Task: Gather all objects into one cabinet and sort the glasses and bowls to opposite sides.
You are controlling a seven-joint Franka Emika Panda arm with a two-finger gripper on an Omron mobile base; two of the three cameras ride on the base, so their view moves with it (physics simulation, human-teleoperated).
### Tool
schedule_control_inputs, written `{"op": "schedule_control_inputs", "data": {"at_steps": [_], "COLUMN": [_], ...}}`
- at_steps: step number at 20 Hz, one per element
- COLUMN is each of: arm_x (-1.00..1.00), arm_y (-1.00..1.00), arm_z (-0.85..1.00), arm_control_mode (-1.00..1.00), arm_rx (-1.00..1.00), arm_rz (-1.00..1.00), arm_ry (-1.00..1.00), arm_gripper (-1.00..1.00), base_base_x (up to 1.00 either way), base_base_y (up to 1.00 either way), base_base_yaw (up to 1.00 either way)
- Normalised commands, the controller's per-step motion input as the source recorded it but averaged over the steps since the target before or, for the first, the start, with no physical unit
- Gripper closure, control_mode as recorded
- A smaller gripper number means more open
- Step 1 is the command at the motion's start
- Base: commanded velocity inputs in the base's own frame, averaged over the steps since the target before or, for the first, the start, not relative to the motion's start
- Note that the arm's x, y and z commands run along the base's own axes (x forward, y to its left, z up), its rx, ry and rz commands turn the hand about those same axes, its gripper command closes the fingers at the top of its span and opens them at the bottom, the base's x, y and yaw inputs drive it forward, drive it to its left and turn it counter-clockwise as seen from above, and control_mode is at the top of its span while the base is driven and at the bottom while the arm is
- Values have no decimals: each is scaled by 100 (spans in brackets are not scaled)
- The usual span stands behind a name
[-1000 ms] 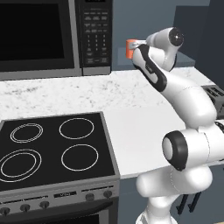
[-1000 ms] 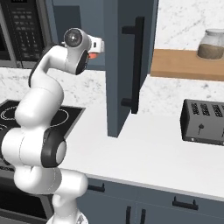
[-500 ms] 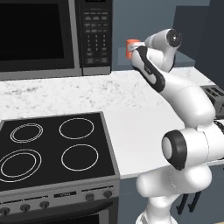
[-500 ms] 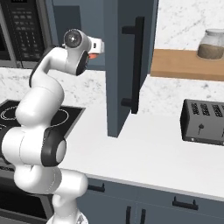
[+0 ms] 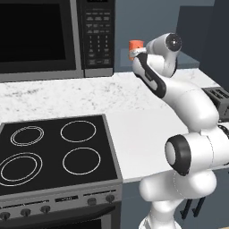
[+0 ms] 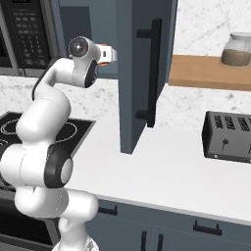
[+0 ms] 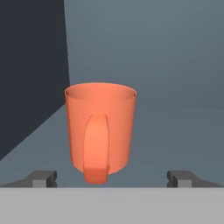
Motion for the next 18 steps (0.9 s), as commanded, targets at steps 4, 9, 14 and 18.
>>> {"op": "schedule_control_inputs", "data": {"at_steps": [4,9,14,18], "arm_x": [9,14,15,14], "arm_y": [0,2,6,8], "arm_z": [0,0,0,0], "arm_control_mode": [-100,-100,-100,-100], "arm_rx": [0,0,0,0], "arm_rz": [-1,-1,-2,-2], "arm_ry": [0,0,1,1], "arm_gripper": [-100,-100,-100,-100], "base_base_x": [0,0,0,0], "base_base_y": [0,0,0,0], "base_base_yaw": [0,0,0,0]}}
